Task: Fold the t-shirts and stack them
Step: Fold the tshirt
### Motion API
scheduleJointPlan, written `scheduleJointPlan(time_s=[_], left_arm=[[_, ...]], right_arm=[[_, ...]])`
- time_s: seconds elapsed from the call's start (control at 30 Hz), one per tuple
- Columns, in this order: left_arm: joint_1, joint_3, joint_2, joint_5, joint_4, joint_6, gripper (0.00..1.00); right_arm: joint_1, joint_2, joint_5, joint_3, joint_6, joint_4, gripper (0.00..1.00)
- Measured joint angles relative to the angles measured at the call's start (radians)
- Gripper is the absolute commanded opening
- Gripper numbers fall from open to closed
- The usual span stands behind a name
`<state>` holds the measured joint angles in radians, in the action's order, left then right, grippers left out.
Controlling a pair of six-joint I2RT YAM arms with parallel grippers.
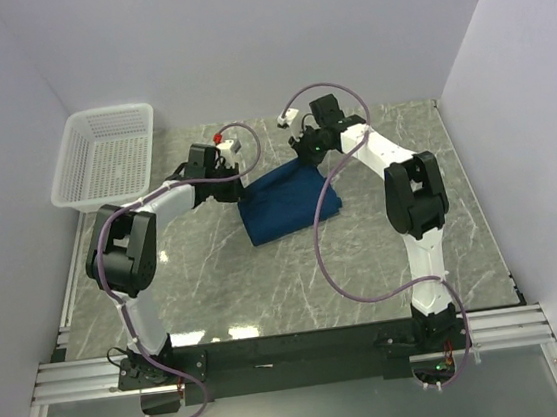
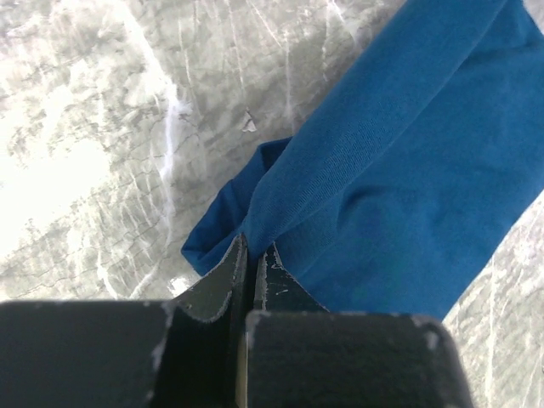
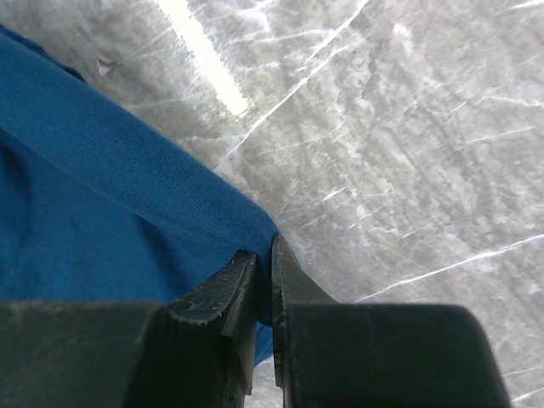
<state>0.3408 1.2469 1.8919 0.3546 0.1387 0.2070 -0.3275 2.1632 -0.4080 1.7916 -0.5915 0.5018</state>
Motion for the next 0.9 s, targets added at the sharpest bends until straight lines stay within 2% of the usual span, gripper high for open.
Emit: scheduleJointPlan(time_s=[0.33,0.37,0.4,0.43,0.5,0.53,0.57,0.67,0.73,0.77,0.8,0.83,0.9], left_arm=[[0.000,0.022,0.000,-0.073,0.028,0.023,0.02],[0.000,0.023,0.000,-0.079,0.029,0.024,0.07],[0.000,0.026,0.000,-0.096,0.034,0.028,0.18],[0.001,0.032,0.000,-0.121,0.045,0.039,0.39],[0.002,0.045,0.000,-0.175,0.067,0.054,0.50],[0.001,0.050,0.000,-0.207,0.071,0.067,0.59],[0.000,0.051,-0.005,-0.237,0.070,0.075,0.61],[-0.006,0.049,-0.041,-0.305,0.088,0.119,0.62],[-0.010,0.032,-0.105,-0.309,0.085,0.158,0.57],[-0.010,0.013,-0.145,-0.286,0.065,0.186,0.54],[-0.011,-0.011,-0.192,-0.248,0.043,0.216,0.51],[-0.011,-0.040,-0.237,-0.196,0.006,0.248,0.43],[-0.006,-0.108,-0.301,-0.060,-0.117,0.330,0.37]], right_arm=[[-0.008,0.021,0.025,0.023,0.043,-0.002,0.00],[-0.009,0.024,0.026,0.024,0.045,-0.003,0.07],[-0.011,0.032,0.034,0.030,0.055,-0.005,0.49],[-0.013,0.038,0.048,0.034,0.072,-0.010,0.58],[-0.016,0.043,0.109,0.033,0.108,-0.031,0.67],[-0.016,0.043,0.144,0.032,0.132,-0.043,0.67],[-0.013,0.041,0.169,0.031,0.150,-0.052,0.67],[0.005,0.000,0.183,-0.009,0.202,-0.059,0.61],[0.034,-0.057,0.111,-0.056,0.221,-0.039,0.35],[0.053,-0.089,0.052,-0.078,0.232,-0.022,0.28],[0.072,-0.119,-0.016,-0.099,0.239,0.000,0.12],[0.088,-0.143,-0.098,-0.111,0.240,0.035,0.10],[0.115,-0.164,-0.244,-0.112,0.235,0.116,0.05]])
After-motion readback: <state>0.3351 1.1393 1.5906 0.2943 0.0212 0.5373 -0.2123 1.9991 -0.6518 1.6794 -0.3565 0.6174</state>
